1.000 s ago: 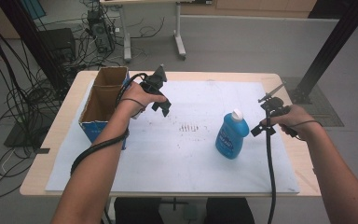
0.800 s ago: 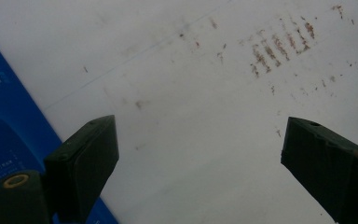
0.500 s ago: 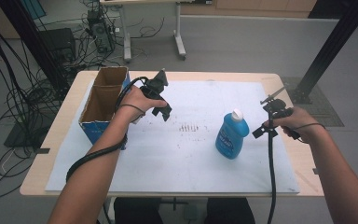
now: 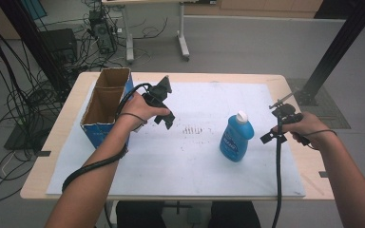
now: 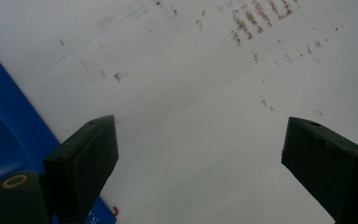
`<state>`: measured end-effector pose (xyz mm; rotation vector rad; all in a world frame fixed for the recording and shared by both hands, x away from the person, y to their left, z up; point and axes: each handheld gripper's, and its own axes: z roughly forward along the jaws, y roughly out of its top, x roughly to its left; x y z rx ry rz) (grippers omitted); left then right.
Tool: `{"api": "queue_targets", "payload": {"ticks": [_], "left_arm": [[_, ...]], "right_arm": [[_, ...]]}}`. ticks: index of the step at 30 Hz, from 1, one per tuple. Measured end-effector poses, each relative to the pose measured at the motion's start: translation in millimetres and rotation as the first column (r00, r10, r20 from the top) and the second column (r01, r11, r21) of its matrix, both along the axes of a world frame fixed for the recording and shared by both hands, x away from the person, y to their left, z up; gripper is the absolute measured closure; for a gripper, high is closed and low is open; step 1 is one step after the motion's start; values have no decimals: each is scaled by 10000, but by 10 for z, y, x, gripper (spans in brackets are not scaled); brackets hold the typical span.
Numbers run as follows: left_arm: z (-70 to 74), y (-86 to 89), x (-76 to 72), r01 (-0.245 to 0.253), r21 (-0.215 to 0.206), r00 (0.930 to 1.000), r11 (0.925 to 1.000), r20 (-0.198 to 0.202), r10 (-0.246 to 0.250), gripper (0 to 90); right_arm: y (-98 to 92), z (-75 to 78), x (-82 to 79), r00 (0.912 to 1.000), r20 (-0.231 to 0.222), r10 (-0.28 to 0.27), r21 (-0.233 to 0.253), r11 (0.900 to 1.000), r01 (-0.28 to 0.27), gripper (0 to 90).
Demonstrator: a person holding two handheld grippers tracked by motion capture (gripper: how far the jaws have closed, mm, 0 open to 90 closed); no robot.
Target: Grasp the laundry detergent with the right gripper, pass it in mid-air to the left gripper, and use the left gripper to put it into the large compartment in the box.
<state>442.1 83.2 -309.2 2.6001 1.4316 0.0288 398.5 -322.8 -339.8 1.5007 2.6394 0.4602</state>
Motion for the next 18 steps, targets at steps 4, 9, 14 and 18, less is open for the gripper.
{"api": "queue_targets", "payload": {"ticks": [4, 9, 14, 18], "left_arm": [[-21, 18, -34, 29, -104, 10000, 9999, -69, -30, 111], [-62, 49, -96, 92, 9, 9999, 10000, -45, -92, 111], [-102, 105, -156, 99, 24, 9999, 9999, -104, -98, 110], [-123, 143, -242, 179, -13, 9998, 9998, -128, -180, 110]], "right_arm": [[-16, -7, -64, 10000, 66, 22, 9, 10000, -22, 77], [-28, -26, -104, 9999, 130, 83, -177, 9998, -81, 76], [-37, -45, -143, 9998, 176, 105, -200, 9997, -102, 77], [-42, -61, -187, 9997, 196, 132, -106, 9999, -130, 77]]}}
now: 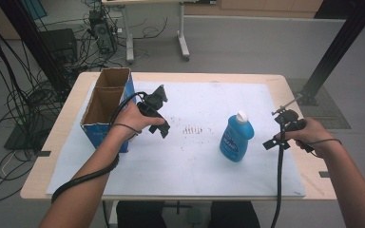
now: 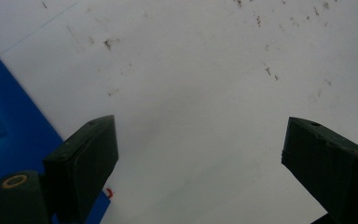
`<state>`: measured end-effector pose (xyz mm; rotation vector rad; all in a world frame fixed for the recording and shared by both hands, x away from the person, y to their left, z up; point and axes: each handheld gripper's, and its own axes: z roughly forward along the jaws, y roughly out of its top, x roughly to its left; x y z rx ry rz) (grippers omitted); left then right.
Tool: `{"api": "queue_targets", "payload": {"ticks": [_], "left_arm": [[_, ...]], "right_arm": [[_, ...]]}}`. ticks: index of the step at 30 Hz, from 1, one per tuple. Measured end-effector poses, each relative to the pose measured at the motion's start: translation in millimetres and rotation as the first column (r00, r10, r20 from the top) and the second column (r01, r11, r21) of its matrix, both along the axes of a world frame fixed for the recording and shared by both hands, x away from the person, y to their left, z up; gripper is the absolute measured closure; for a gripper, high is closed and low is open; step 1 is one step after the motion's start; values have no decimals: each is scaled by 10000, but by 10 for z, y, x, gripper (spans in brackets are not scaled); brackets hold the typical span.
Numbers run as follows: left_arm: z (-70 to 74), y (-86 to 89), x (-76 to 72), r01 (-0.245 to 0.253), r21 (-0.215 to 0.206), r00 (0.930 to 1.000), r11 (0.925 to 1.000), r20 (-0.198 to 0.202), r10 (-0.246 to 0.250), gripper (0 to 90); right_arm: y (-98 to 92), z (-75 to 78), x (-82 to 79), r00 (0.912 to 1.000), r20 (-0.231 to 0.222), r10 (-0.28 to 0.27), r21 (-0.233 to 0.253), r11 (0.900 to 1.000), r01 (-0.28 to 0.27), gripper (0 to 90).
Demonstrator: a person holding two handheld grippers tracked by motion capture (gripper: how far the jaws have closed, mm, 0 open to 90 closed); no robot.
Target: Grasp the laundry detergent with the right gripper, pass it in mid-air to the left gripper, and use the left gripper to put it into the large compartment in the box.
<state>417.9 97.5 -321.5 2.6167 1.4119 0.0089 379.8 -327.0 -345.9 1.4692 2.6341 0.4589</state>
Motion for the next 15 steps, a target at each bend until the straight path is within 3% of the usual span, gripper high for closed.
{"api": "queue_targets", "payload": {"ticks": [15], "left_arm": [[-58, -15, -192, 182, -177, 9998, 9997, 61, -181, 110]], "right_arm": [[-7, -50, -135, 10000, 74, 8, 271, 9996, -10, 77]]}}
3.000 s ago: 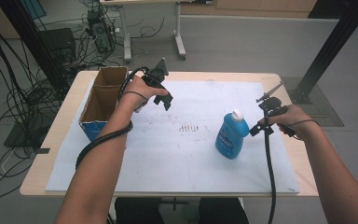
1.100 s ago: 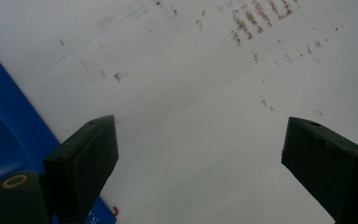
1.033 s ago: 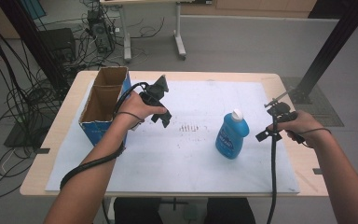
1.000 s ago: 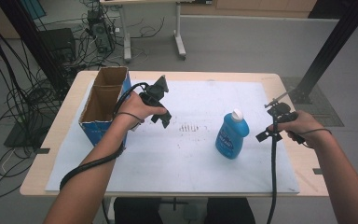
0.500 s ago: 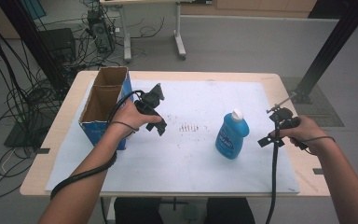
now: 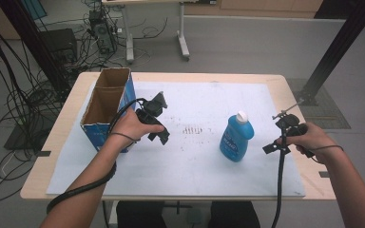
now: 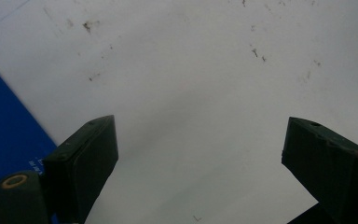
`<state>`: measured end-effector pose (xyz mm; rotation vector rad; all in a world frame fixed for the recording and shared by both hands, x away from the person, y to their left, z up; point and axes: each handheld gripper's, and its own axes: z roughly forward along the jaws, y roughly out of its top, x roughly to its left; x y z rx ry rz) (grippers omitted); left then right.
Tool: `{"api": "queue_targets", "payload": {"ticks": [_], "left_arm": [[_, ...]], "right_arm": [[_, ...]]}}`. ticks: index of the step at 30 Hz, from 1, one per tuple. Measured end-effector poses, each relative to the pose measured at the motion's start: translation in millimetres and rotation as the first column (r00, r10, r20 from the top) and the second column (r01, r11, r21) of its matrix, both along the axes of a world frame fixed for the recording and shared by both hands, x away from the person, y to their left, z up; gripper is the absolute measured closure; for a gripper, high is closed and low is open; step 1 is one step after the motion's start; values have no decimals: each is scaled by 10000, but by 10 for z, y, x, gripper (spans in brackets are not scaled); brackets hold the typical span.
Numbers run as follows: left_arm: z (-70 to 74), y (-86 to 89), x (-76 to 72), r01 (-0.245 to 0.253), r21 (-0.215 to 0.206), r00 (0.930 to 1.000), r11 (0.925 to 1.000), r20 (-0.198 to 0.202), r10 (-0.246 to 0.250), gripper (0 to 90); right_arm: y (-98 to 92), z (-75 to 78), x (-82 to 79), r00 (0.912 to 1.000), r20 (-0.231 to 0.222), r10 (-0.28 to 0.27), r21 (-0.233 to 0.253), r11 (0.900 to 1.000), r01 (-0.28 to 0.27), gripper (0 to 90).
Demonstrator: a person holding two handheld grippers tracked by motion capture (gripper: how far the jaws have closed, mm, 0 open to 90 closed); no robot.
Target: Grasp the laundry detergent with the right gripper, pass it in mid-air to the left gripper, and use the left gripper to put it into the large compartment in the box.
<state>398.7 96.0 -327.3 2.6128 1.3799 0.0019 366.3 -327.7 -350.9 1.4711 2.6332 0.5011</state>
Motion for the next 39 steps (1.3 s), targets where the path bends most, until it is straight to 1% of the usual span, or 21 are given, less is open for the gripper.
{"api": "queue_targets", "payload": {"ticks": [1, 4, 9, 13, 17, 24, 27, 34, 39], "left_arm": [[-9, -3, -12, 68, 3, 10000, 10000, -20, -68, 110], [-31, -7, -36, 126, -164, 9999, 9998, -95, -127, 109], [-75, -21, -77, 156, -58, 9998, 9999, -127, -157, 109], [-91, -20, -96, 155, -94, 9998, 9998, -106, -156, 109], [-106, -15, -116, 233, -21, 9996, 9997, -137, -233, 109], [-108, -12, -114, 241, 23, 9996, 9997, -141, -241, 109], [-108, -15, -108, 247, 10, 9996, 9997, -131, -247, 109], [-125, -24, -98, 231, 39, 9995, 9997, -208, -230, 109], [-125, -35, -90, 270, 71, 9993, 9996, -260, -268, 109]], "right_arm": [[-2, -4, -13, 10000, 9, 9, 21, 10000, -9, 77], [-1, -5, -61, 10000, 78, -15, 145, 9999, 13, 77], [21, -25, -136, 9999, 167, 45, 247, 9997, -49, 77], [35, -40, -164, 9997, 195, 115, 285, 9995, -120, 77], [58, -65, -215, 9995, 248, 184, 389, 9991, -193, 77], [98, -115, -275, 9993, 249, 281, 468, 9985, -292, 76], [114, -153, -302, 9991, 269, 317, 578, 9978, -332, 76], [158, -212, -373, 9986, 283, 444, 725, 9963, -463, 72], [196, -237, -410, 9986, 317, 427, 809, 9957, -451, 73]]}}
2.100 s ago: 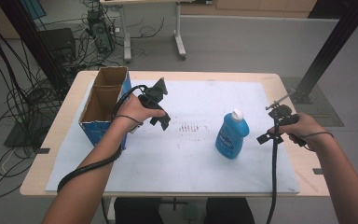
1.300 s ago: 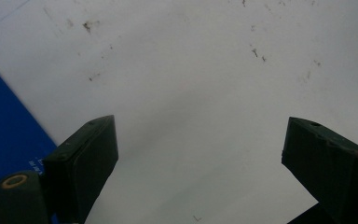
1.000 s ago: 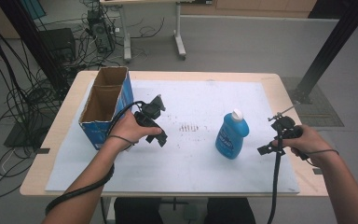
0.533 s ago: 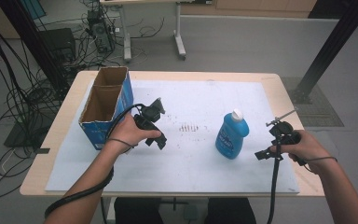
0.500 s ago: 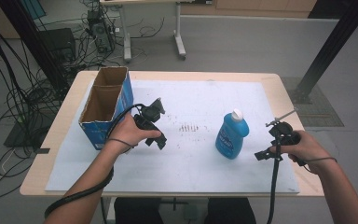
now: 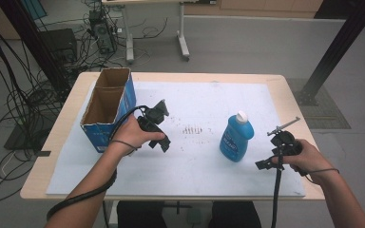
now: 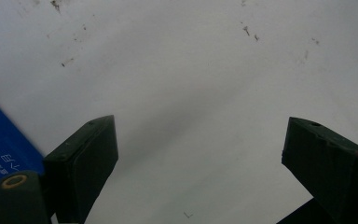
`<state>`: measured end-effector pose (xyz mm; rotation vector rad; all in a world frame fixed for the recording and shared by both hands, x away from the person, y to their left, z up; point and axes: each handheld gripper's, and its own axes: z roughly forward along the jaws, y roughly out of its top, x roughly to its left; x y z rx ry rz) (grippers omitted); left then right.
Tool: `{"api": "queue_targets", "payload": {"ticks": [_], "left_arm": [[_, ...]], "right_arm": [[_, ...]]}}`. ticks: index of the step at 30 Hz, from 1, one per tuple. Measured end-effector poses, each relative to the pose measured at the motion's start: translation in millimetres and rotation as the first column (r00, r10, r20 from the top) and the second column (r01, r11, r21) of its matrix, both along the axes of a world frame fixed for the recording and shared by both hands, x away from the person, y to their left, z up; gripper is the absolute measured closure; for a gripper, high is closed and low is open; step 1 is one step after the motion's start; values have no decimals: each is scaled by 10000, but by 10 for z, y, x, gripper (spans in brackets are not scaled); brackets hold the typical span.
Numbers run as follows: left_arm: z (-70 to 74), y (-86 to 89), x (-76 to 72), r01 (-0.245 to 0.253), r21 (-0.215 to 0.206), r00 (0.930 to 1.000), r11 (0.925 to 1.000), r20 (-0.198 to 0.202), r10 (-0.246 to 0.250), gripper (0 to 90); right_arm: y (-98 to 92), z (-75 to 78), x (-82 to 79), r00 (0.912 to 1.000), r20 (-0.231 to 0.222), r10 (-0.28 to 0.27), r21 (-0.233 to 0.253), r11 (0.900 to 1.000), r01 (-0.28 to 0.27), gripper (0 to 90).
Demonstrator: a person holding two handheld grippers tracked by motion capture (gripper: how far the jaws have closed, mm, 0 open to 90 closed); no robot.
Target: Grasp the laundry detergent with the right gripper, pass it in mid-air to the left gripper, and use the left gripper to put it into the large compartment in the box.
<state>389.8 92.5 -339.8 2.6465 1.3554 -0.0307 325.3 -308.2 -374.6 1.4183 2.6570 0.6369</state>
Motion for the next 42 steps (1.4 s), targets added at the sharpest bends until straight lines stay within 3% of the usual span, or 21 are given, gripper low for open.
{"api": "queue_targets", "payload": {"ticks": [25, 42], "left_arm": [[10, -5, 10, -60, -269, 9999, 9996, -139, 57, 106], [28, -11, -5, -37, -218, 9999, 9998, -121, 34, 106]], "right_arm": [[190, -215, -95, 9992, 374, 164, 857, 9961, -195, 71], [254, -298, -120, 9963, 837, 196, 1029, 9943, -282, 68]]}}
